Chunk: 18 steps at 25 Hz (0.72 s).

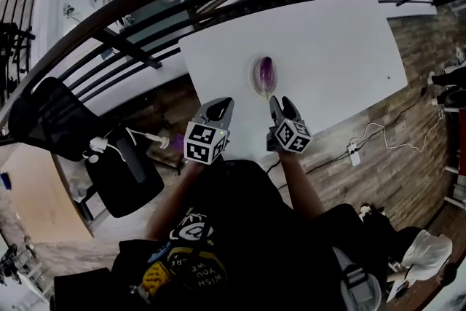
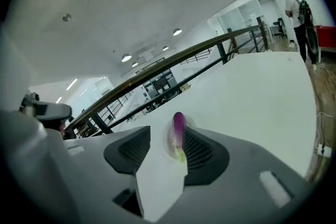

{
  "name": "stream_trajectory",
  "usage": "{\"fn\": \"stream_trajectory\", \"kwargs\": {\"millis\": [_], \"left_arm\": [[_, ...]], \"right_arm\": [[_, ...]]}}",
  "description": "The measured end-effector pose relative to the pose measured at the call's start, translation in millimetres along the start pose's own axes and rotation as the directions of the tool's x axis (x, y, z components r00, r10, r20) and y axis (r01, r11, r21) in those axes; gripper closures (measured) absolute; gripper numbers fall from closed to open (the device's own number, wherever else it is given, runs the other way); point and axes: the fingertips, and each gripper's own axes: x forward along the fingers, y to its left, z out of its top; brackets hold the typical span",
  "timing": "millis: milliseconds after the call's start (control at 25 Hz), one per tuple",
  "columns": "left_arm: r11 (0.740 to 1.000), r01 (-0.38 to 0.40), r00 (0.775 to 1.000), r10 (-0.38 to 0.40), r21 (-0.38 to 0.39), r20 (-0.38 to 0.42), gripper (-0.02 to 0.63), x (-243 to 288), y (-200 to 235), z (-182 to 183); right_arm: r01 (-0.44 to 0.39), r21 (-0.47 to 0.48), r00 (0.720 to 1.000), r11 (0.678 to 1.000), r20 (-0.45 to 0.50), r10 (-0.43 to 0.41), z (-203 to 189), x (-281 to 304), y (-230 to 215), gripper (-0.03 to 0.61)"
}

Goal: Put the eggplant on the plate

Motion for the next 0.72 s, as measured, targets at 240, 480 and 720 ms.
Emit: {"fn": "stream_trajectory", "kwargs": {"millis": [240, 480, 720], "left_arm": [[0.998, 0.025, 0.998, -0.027, 0.056, 0.052, 0.609, -23.8, -21.1, 6.8], [0.988, 0.106, 0.988, -0.118, 0.115, 0.102, 0.609, -53.2, -52.8, 7.3], [0.967, 0.174, 0.971, -0.2, 0.187, 0.131, 0.609, -117.7, -75.5, -2.5]], "right_arm": [[0.012, -0.115, 0.989, 0.993, 0.15, 0.005, 4.6, -103.9, 33.1, 0.558], [0.055, -0.141, 0.942, 0.988, 0.335, -0.004, 36.3, -163.0, 71.8, 0.575], [0.092, -0.147, 0.918, 0.985, 0.395, -0.027, 11.7, -218.2, 124.7, 0.575]]}}
